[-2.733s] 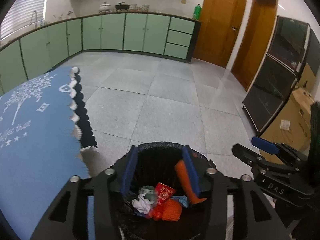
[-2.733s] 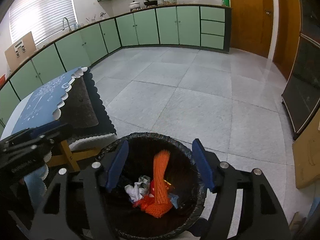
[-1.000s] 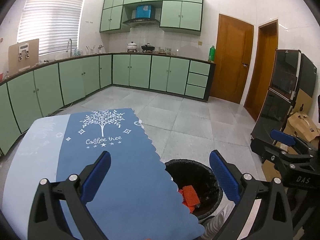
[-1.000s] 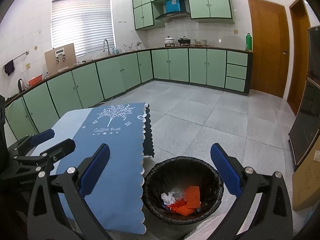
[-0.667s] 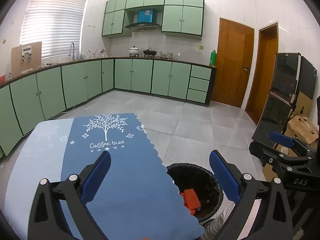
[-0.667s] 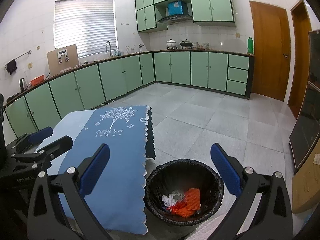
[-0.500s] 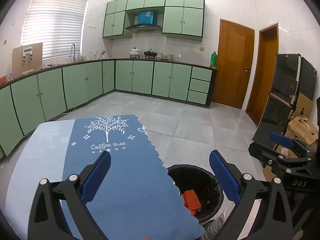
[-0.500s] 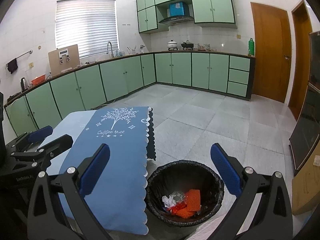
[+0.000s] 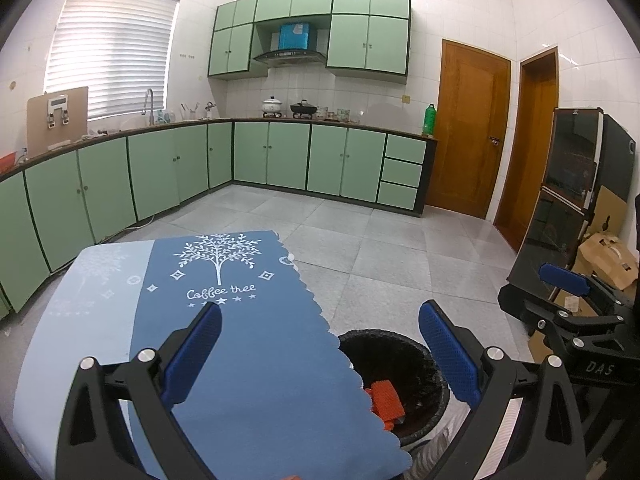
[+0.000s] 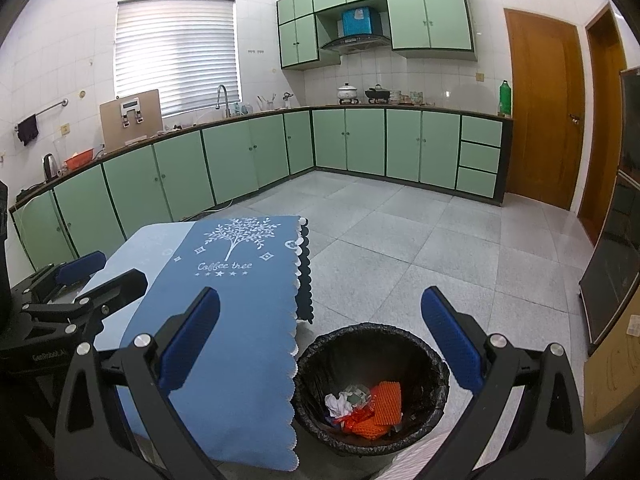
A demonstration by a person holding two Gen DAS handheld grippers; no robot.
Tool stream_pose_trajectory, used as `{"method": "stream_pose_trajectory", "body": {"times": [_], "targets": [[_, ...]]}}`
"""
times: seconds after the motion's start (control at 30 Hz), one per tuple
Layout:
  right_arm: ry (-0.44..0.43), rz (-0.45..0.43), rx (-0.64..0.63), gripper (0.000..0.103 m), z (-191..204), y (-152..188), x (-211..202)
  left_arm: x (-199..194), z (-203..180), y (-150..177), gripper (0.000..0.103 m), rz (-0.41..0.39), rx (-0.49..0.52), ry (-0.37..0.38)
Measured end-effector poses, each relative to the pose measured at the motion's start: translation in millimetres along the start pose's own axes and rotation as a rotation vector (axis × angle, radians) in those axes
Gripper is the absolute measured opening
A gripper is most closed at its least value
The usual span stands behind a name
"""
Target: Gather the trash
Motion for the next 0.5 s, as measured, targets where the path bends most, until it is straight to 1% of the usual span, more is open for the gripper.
{"method": "stream_pose_trajectory", "body": {"times": [0.5], "targets": [[-0.002,-0.004,0.001,0.098,3.1,-2.1,0.2,-2.3,0.7,2.1,0.097,0.002,-0.001,-0.004]]}}
Point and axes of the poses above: each gripper's, at about its wrist camera, not at the fingertips, and x roughly the way its jaws point, z to its left, y to its underside, the point moved 9 cm from there along x, roughly the way its jaws point, and after that the axes turned 7 degrees about -y, right-handed, at the moved point
